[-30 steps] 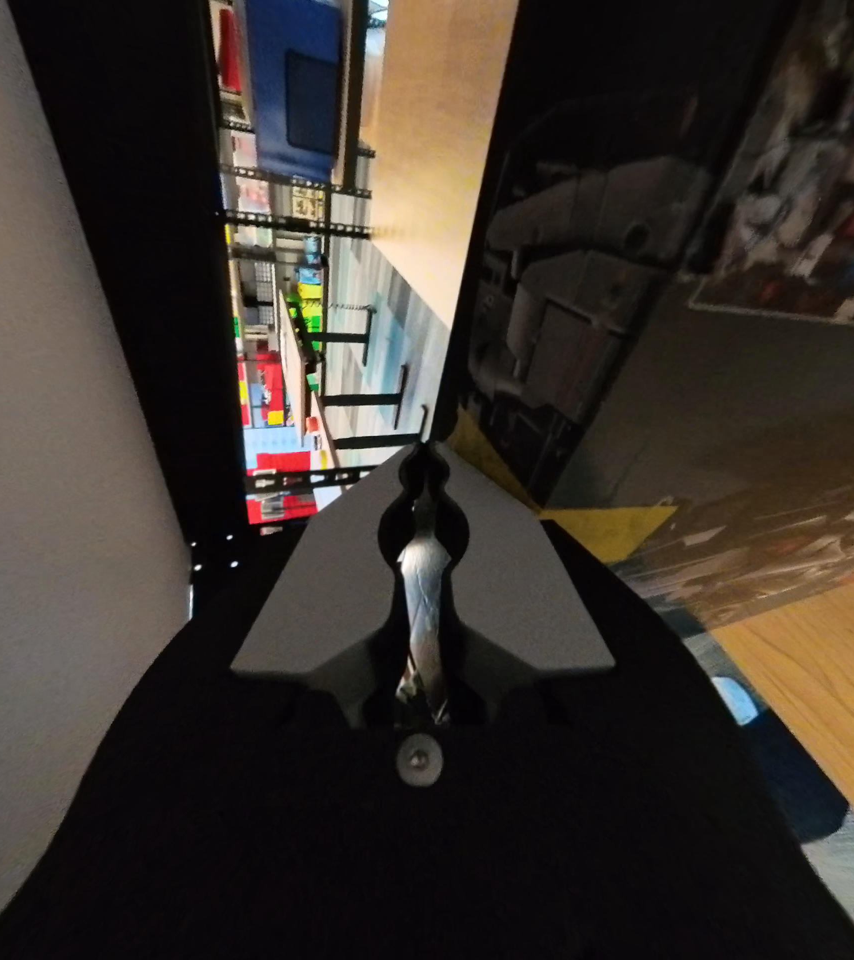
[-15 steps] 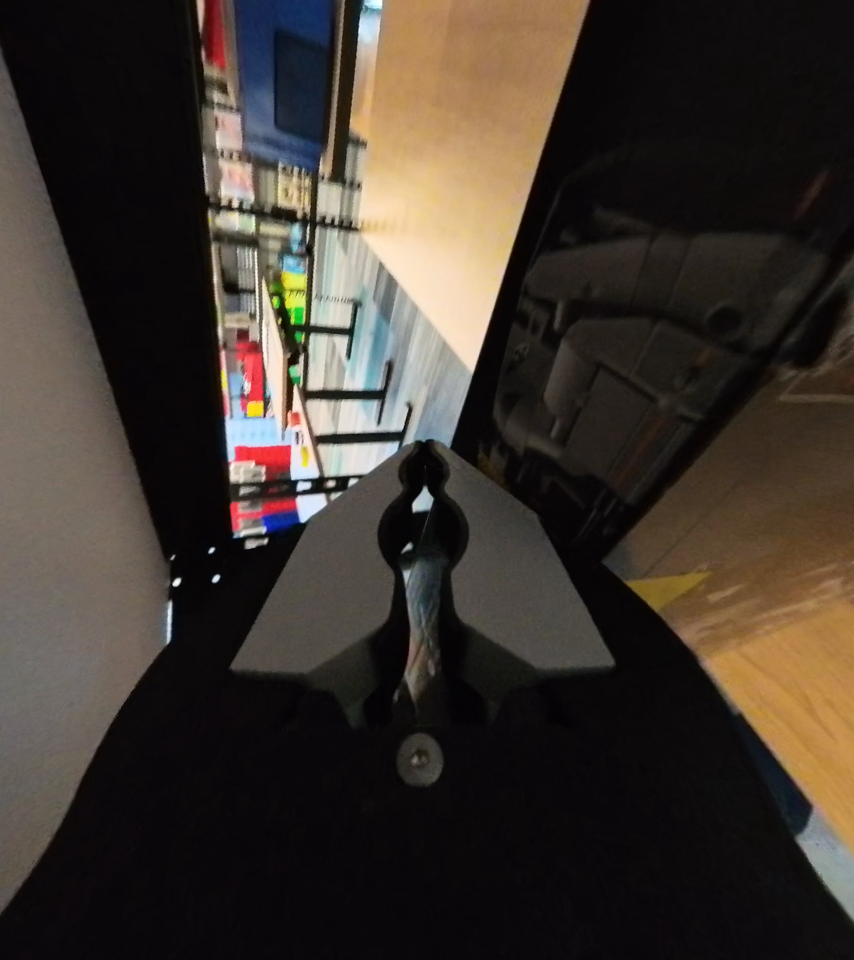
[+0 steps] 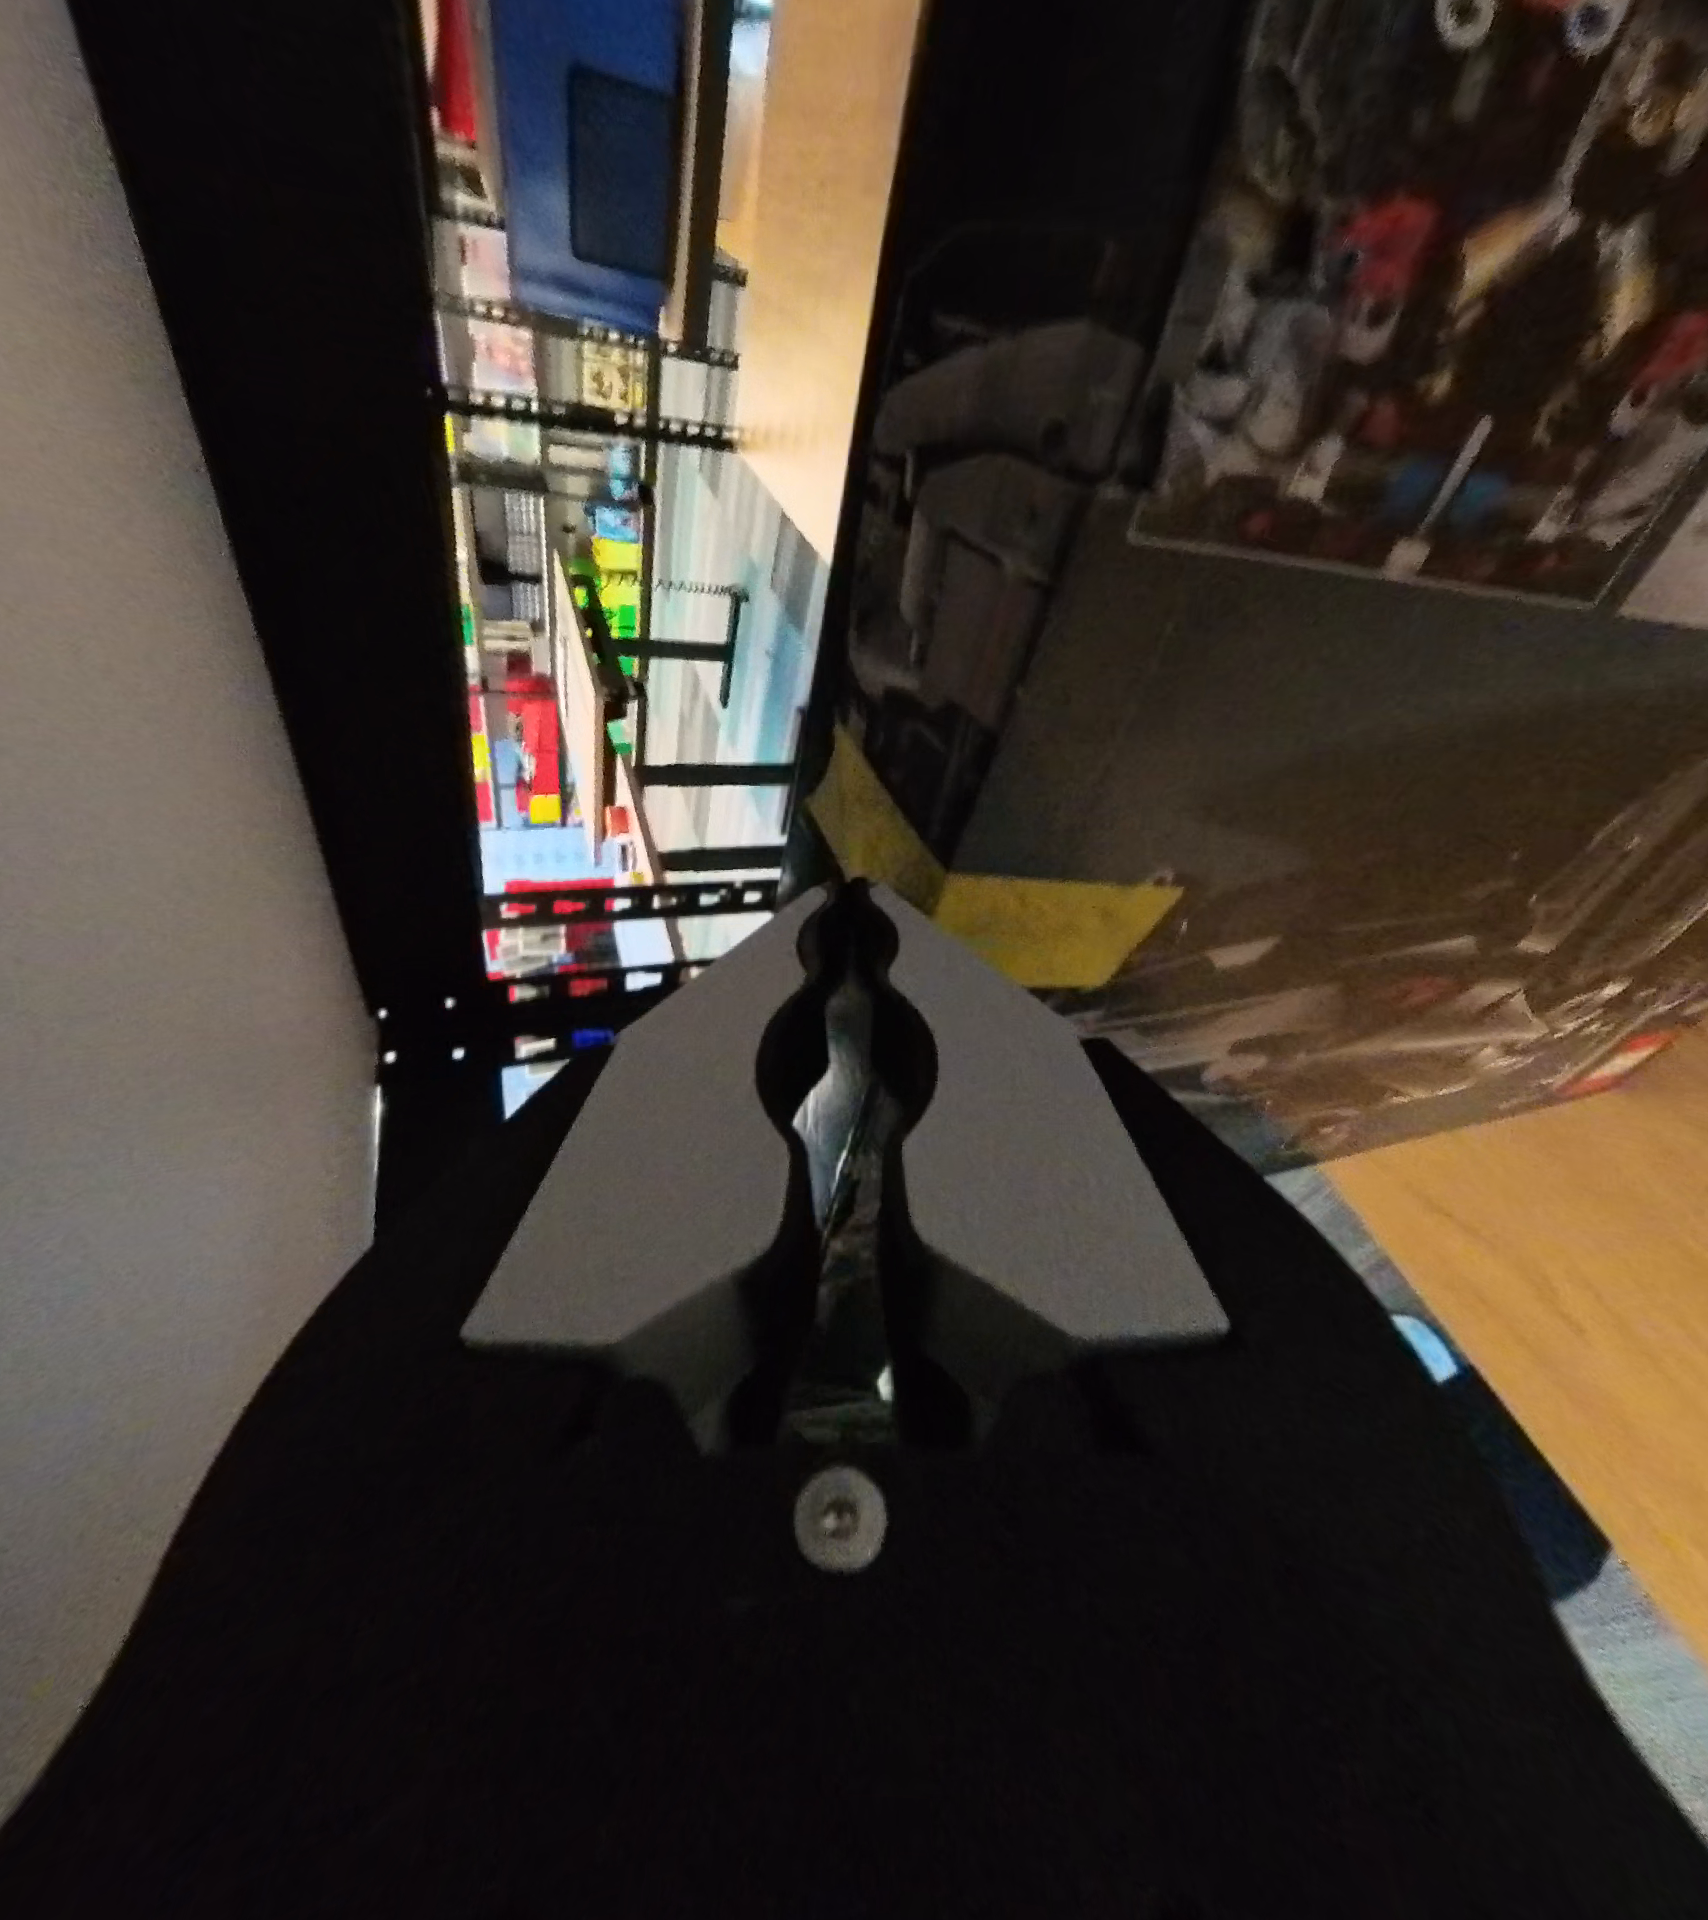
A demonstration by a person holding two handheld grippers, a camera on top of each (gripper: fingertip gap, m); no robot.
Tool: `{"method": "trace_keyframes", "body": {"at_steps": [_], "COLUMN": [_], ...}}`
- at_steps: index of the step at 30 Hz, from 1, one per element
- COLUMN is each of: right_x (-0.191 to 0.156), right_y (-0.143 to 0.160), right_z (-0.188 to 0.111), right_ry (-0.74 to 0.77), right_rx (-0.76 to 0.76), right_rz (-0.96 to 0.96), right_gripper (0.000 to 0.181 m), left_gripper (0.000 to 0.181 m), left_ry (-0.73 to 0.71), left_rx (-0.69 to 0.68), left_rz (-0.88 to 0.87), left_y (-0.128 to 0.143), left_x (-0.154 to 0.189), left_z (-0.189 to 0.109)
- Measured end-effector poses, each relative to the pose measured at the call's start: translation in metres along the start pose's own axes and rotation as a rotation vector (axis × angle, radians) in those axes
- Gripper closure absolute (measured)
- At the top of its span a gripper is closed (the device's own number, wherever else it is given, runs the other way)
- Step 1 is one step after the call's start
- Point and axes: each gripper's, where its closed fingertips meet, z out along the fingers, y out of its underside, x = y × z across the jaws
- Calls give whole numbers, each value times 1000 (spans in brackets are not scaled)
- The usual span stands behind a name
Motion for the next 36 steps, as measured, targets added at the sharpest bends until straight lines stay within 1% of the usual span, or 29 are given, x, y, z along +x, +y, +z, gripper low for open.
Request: {"method": "trace_keyframes", "body": {"at_steps": [2,5,8,12,15,18,20,24,26,27,28,30,32,34,36], "right_x": [-2,-6,-12,-18,-20,-25,-24,-12,-14,-24,-28,-24,-26,-11,11], "right_y": [6,1,-1,0,-5,-7,-13,-36,-41,-42,-40,-38,-35,-29,-22], "right_z": [1,7,21,40,49,60,61,38,27,22,16,3,-12,-24,-28], "right_ry": [-29,-47,-44,0,42,44,54,88,45,-10,-32,-57,-174,-221,-269], "right_rx": [-24,-5,-7,-34,-30,-43,-28,95,140,167,195,277,401,520,600], "right_rz": [3,2,-15,-56,-82,-88,-106,-106,-121,-169,-212,-277,-328,-315,-290], "right_gripper": [181,181,181,181,181,181,181,181,181,181,181,181,181,181,181], "left_gripper": [116,116,116,116,116,116,116,116,116,116,116,115,115,115,114], "left_ry": [0,-1,-2,-6,-12,-21,-24,-29,-38,-46,-55,-52,-50,-56,-60], "left_rx": [1,-2,1,4,3,11,13,12,19,25,35,51,51,38,23], "left_rz": [2,12,12,9,4,-1,-4,3,-5,-9,-14,-27,-18,5,25], "left_y": [-1,-2,-2,-1,1,1,1,2,2,1,0,-3,-2,1,6], "left_x": [1,1,1,2,2,0,0,1,-1,-3,-4,-1,4,7,10], "left_z": [0,1,2,0,-2,-5,-6,-8,-11,-12,-14,-17,-22,-31,-42]}}
